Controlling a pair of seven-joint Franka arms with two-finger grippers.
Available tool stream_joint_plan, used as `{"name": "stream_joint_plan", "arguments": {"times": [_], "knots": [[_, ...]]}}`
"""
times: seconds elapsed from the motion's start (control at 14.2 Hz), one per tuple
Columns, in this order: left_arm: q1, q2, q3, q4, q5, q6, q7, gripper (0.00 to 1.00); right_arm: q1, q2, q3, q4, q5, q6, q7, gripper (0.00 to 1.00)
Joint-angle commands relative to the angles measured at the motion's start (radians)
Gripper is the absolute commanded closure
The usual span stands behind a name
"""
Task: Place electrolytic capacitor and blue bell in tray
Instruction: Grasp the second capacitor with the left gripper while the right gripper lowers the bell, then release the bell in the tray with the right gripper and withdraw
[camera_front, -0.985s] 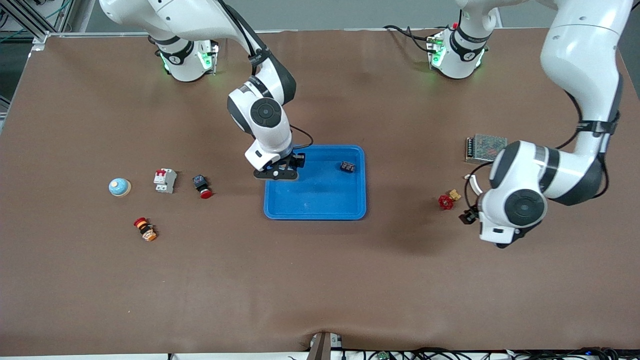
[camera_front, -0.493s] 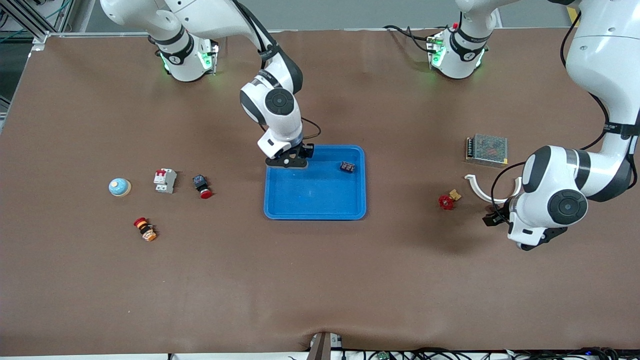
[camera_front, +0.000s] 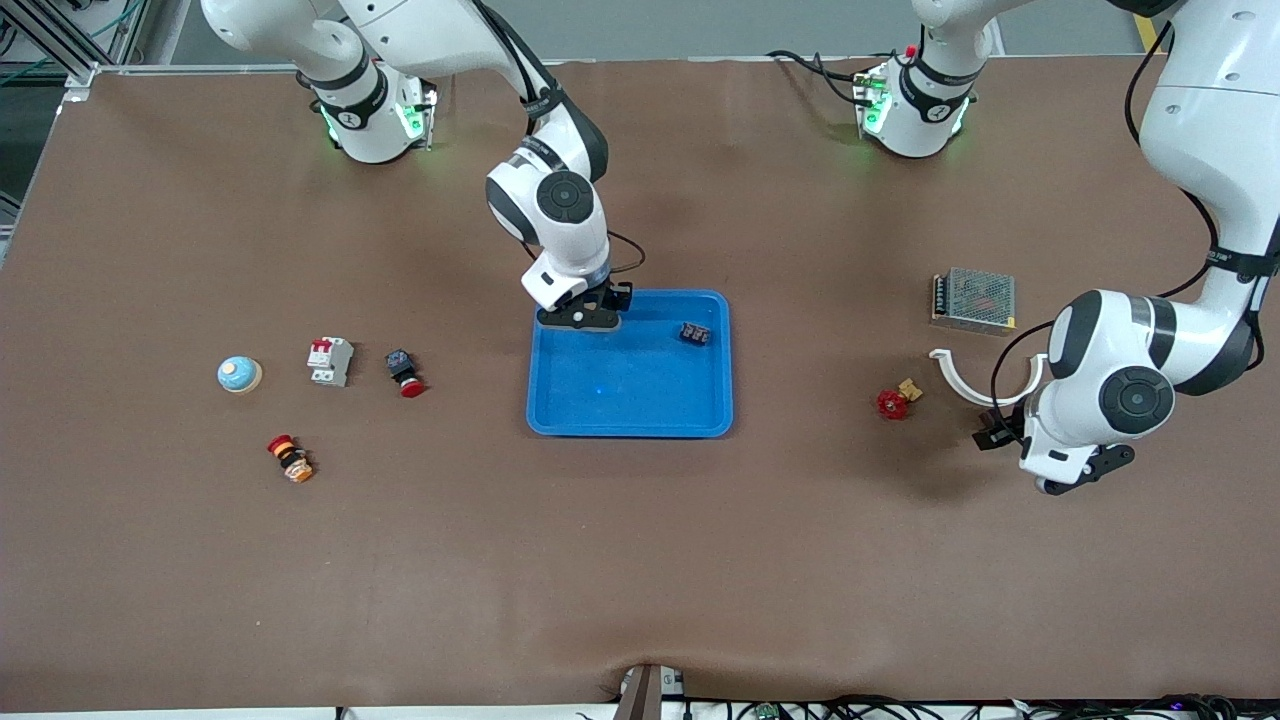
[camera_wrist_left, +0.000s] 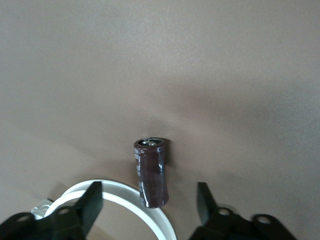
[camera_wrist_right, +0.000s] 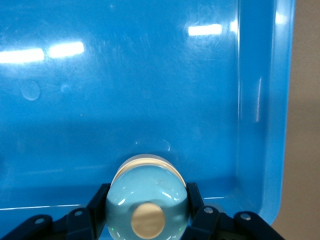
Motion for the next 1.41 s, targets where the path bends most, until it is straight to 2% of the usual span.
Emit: {"name": "stream_joint_plan", "arguments": {"times": [0.0,0.21,0.35,0.77,0.99,1.13,1.2,1.27,1.34], "knots": [[0.013,0.004,-0.012,-0.018,0.02,0.02,-0.041,0.22,0.006,0.012,-0.015,-0.004,-0.026,0.019,0.029,0.47],[0.042,0.011,-0.01,-0.053,0.023,0.099,-0.042,0.21,-0.012,0.011,-0.025,0.006,-0.048,0.013,0.024,0.47],[0.047,0.02,-0.01,-0.056,0.023,0.107,-0.042,0.24,-0.026,0.008,-0.025,0.021,-0.048,0.002,0.018,0.48],[0.047,0.024,-0.01,-0.055,0.023,0.109,-0.042,0.7,-0.043,0.012,-0.028,0.033,-0.049,0.01,0.018,0.47],[0.047,0.025,-0.01,-0.053,0.023,0.116,-0.042,0.99,-0.043,0.02,-0.029,0.033,-0.051,0.016,0.018,0.47],[0.046,0.016,-0.012,-0.053,0.019,0.113,-0.045,1.0,-0.043,0.029,-0.029,0.035,-0.063,0.019,0.018,0.47],[0.044,0.008,-0.015,-0.05,0.014,0.109,-0.045,1.0,-0.043,0.029,-0.029,0.035,-0.064,0.019,0.02,0.42],[0.044,0.001,-0.017,-0.05,0.011,0.105,-0.052,1.0,-0.043,0.031,-0.029,0.035,-0.064,0.019,0.02,0.28],[0.044,-0.002,-0.021,-0.047,0.011,0.101,-0.06,1.0,-0.043,0.031,-0.029,0.036,-0.064,0.019,0.02,0.25]]}}
